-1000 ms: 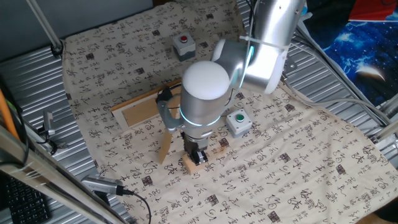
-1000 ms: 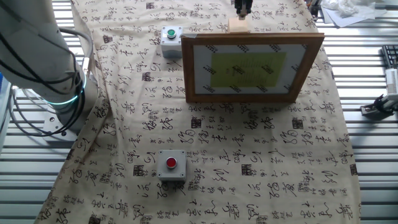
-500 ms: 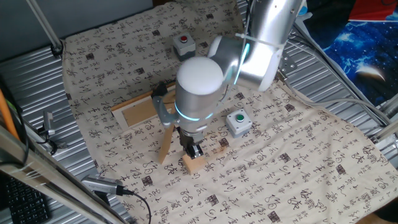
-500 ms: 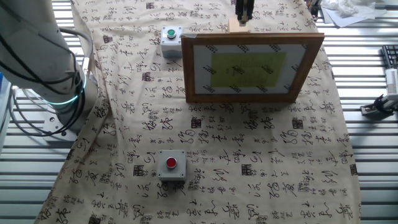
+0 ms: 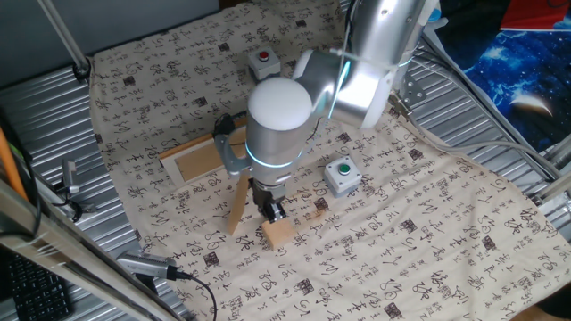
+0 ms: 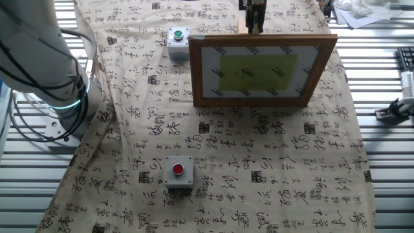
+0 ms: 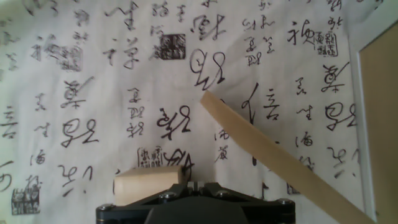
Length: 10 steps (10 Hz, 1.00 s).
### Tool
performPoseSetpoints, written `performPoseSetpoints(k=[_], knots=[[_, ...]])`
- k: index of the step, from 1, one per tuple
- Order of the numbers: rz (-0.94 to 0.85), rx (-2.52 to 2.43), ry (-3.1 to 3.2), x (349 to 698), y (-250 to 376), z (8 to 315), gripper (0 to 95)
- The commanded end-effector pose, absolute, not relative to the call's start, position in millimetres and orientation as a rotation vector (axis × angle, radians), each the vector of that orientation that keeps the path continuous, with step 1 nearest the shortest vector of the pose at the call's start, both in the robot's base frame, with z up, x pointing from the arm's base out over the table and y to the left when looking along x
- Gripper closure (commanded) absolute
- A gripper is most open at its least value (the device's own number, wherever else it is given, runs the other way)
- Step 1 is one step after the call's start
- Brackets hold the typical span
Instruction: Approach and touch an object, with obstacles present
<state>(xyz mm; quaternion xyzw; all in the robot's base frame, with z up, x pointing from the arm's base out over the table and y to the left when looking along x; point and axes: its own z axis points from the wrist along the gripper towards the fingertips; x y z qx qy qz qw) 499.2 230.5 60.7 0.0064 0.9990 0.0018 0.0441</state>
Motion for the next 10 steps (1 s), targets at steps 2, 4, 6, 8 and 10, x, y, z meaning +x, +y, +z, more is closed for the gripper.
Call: performPoseSetpoints(k=[2, 4, 6, 8, 10], knots=[[0.008, 0.019, 3.047, 500, 228, 57, 95.0], [0.006, 0.016, 3.046, 497, 227, 52, 95.0], [0.007, 0.016, 3.044, 492, 227, 49, 95.0], [0.009, 0.020, 3.042, 490, 229, 46, 95.0], [0.010, 0.026, 3.039, 489, 232, 44, 95.0]])
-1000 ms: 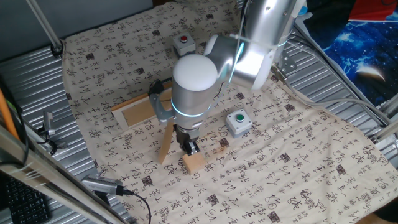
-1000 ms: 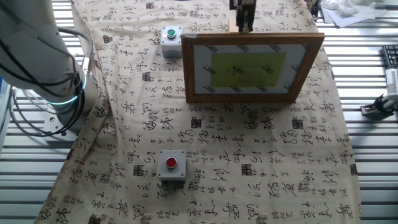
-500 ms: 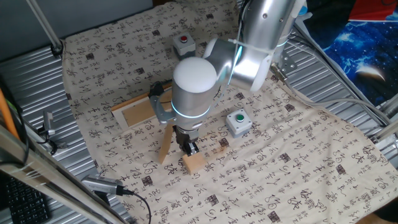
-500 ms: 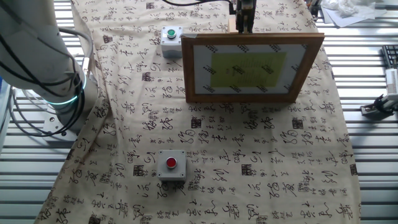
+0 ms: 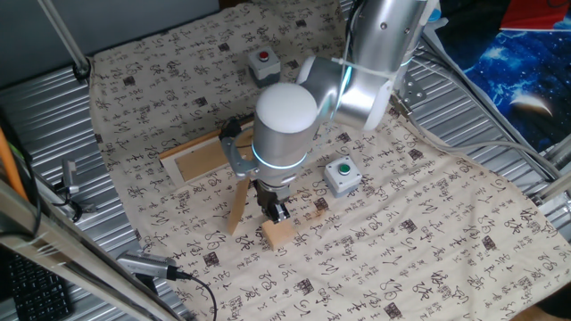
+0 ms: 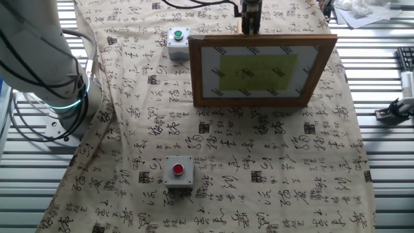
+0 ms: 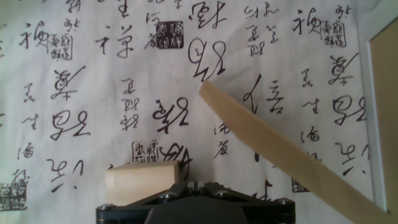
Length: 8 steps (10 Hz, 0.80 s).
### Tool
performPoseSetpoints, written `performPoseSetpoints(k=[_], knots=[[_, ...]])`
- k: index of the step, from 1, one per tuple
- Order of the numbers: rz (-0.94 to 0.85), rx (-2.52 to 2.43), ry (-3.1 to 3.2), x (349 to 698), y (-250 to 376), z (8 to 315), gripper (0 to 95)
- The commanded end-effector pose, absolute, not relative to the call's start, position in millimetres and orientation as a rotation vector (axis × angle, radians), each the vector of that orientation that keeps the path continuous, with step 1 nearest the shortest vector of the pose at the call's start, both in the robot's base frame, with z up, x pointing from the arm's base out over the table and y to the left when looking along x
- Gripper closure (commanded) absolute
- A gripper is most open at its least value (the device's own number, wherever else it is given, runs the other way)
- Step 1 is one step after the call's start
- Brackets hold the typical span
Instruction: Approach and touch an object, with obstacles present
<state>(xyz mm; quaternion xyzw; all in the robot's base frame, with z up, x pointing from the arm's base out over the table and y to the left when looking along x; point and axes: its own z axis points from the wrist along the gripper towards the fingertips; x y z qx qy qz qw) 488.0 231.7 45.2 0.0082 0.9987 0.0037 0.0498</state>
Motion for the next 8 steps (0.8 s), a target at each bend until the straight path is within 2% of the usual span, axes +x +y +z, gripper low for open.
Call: performPoseSetpoints(k=[1, 8], knots=[[0.011, 0.028, 3.038, 489.3, 233.9, 43.5, 95.0], [0.009, 0.027, 3.029, 489.7, 237.5, 42.8, 95.0]])
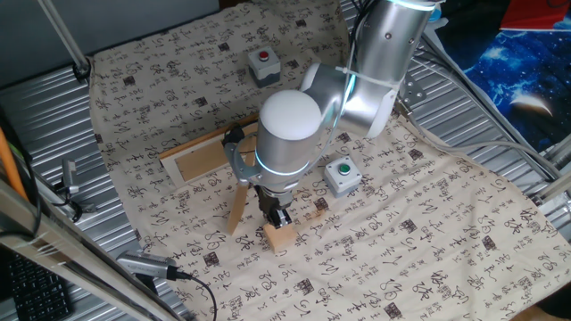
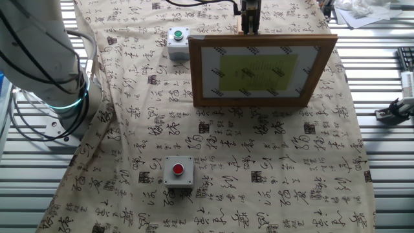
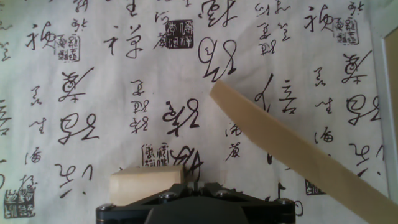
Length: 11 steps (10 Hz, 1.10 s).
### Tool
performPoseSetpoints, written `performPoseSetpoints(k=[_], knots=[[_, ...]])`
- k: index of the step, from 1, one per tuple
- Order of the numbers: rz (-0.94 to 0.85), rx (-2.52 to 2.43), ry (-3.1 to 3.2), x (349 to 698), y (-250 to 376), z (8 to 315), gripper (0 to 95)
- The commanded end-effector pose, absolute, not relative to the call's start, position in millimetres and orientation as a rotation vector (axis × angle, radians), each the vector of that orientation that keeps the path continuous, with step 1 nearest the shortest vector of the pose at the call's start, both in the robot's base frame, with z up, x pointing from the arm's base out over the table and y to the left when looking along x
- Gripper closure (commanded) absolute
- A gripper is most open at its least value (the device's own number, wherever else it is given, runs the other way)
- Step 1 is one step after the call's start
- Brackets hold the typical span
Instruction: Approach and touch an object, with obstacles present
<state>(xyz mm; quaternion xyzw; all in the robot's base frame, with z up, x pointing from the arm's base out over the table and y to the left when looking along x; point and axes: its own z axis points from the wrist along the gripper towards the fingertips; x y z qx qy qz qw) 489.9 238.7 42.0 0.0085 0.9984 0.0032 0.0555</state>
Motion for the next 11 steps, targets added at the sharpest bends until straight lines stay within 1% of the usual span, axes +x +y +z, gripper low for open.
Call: performPoseSetpoints(k=[1, 6, 9, 10, 11], knots=[[0.010, 0.023, 3.028, 489, 233, 47, 95.0], [0.023, 0.012, 3.029, 491, 218, 69, 95.0], [0.026, 0.013, 3.030, 498, 219, 73, 95.0], [0.028, 0.012, 3.032, 501, 220, 77, 95.0], [0.027, 0.015, 3.039, 506, 220, 89, 95.0]])
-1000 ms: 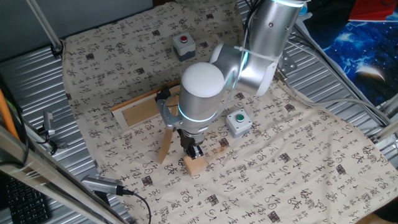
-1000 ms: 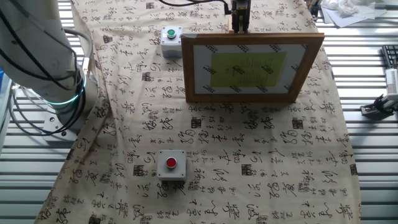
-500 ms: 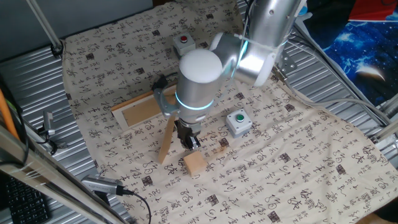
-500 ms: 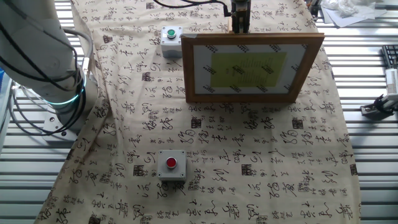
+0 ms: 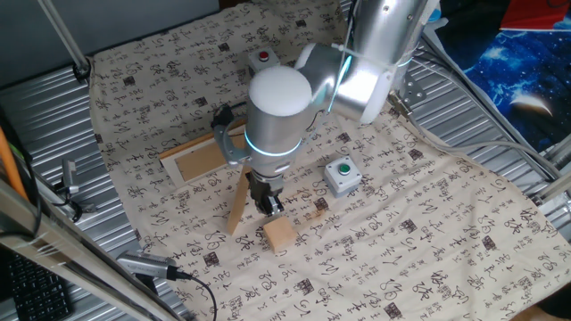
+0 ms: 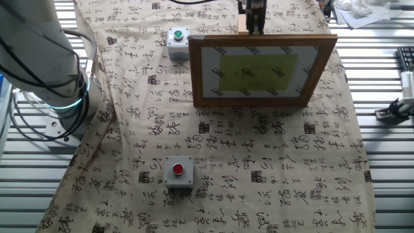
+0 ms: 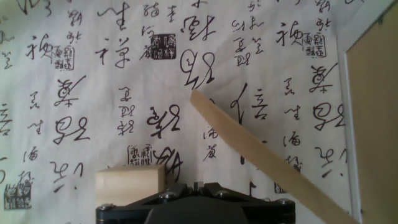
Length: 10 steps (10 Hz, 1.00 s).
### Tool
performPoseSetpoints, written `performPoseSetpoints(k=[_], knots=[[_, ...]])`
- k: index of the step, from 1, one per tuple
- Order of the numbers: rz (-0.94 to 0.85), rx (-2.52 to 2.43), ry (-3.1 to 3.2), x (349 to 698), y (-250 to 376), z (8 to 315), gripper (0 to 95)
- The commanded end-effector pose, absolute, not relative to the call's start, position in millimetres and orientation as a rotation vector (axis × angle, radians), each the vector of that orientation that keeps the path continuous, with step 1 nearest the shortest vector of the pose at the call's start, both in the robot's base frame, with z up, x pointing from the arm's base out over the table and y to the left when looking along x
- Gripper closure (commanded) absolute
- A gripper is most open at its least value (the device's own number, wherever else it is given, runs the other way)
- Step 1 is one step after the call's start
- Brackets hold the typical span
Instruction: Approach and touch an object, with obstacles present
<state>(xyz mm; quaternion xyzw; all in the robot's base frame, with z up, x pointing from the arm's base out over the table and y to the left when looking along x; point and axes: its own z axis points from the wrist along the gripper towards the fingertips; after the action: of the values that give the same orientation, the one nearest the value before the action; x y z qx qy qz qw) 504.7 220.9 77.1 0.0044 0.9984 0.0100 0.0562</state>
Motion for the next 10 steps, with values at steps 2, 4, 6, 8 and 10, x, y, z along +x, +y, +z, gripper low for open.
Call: performPoseSetpoints(k=[2, 4, 6, 8, 10], knots=[[0.031, 0.018, 3.048, 515, 214, 112, 95.0], [0.042, 0.005, 3.062, 524, 201, 138, 95.0], [0.044, -0.006, 3.079, 535, 197, 161, 95.0], [0.052, -0.015, 3.103, 558, 194, 195, 95.0], [0.060, -0.029, 3.120, 569, 184, 224, 95.0]])
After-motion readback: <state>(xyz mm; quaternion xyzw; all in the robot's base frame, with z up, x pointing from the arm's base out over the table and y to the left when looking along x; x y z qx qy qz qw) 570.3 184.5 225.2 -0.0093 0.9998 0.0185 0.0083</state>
